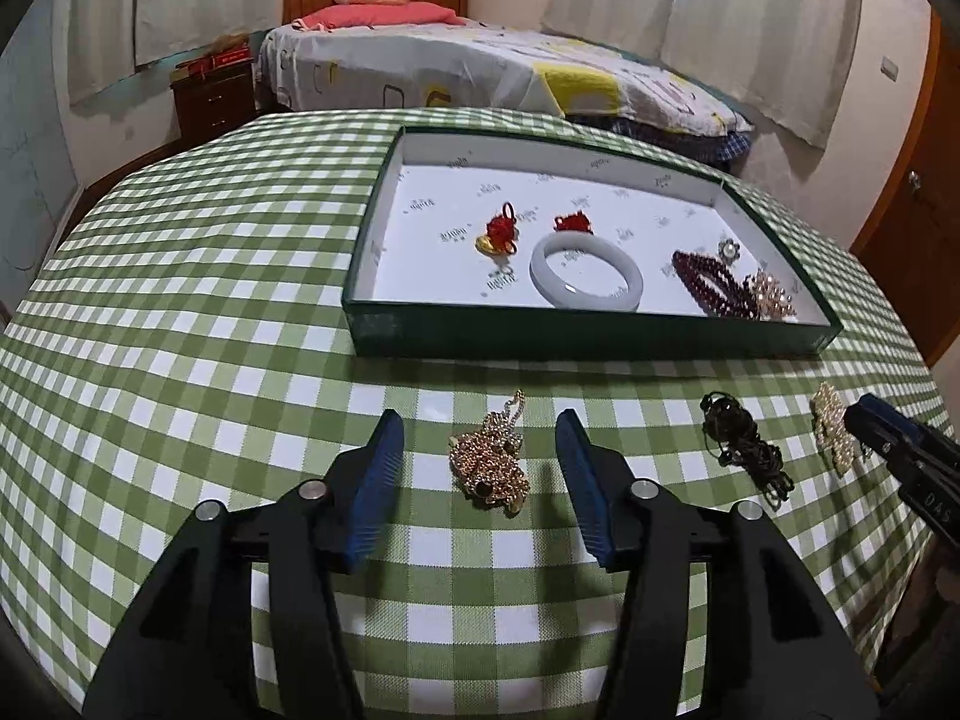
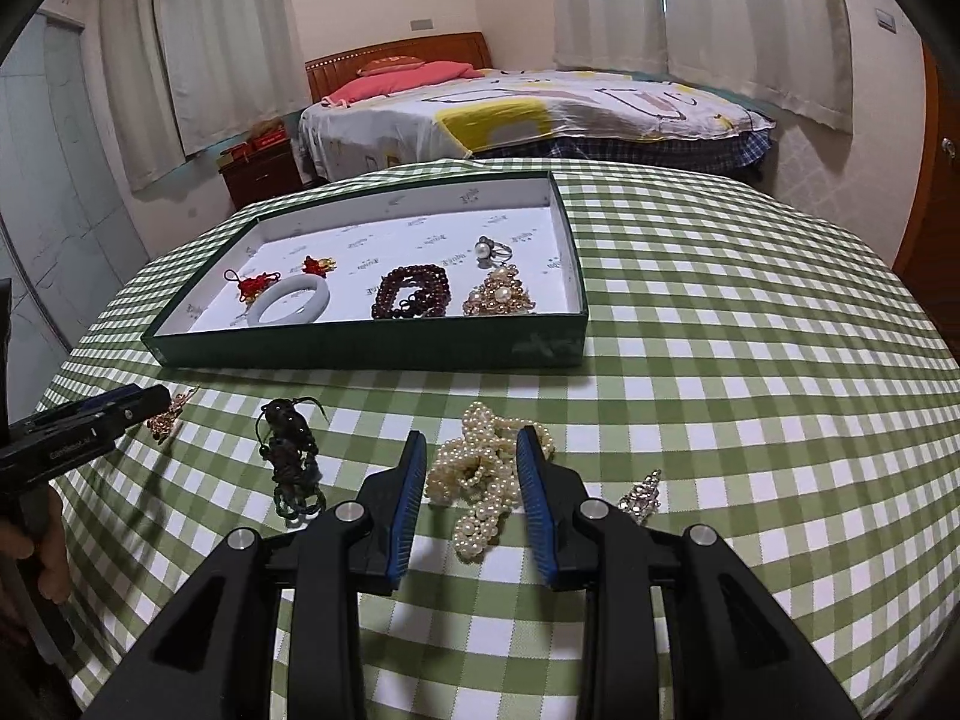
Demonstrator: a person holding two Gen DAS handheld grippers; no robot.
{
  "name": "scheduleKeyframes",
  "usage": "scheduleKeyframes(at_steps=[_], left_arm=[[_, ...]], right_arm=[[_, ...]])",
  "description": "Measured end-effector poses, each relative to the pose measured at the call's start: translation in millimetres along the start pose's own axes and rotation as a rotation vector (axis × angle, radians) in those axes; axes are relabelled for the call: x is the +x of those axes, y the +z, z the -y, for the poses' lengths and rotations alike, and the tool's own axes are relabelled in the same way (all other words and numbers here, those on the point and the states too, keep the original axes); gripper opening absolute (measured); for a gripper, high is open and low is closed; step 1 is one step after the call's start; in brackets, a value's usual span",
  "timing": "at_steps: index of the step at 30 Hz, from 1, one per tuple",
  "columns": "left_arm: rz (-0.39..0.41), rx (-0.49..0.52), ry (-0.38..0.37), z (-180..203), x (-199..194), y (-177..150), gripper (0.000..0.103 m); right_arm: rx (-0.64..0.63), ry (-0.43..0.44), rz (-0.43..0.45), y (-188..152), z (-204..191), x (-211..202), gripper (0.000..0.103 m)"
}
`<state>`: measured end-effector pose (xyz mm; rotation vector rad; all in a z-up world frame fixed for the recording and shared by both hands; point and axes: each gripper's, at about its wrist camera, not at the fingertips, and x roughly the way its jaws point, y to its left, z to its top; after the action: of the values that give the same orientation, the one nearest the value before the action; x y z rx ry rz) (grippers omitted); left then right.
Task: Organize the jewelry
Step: 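Grasp the silver rhinestone brooch with the right tool while the left tool holds the gold chain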
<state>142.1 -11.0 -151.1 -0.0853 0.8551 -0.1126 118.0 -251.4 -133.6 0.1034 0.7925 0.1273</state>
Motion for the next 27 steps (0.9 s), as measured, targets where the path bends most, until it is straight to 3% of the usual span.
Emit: scheduleKeyframes(at_steps=[4,7,11,13,27], left_arm=[[-0.015,0.018,0.003,1.5,3.4,-0.8,0.05],[-0.039,0.028,-0.009,3.9,10.0,-3.4,0.037],[-0.023,0.106,0.028,13.9,12.9,-7.0,0.02],[-0.015,0.117,0.027,14.5,12.8,-8.2,0.016],[-0.008,0.085,0.017,9.1,9.9,-9.1,0.013]], right_arm=[[0.003,-0.001,0.0,-0.5,0.7,0.4,0.032],[0.006,-0.006,0.002,-0.4,2.5,-0.5,0.032],[0.013,-0.016,0.005,0.3,5.6,-1.9,0.032],[0.018,-0.025,0.009,0.3,8.0,-3.0,0.032],[0.085,-0.118,0.017,-4.4,34.4,-7.1,0.033]])
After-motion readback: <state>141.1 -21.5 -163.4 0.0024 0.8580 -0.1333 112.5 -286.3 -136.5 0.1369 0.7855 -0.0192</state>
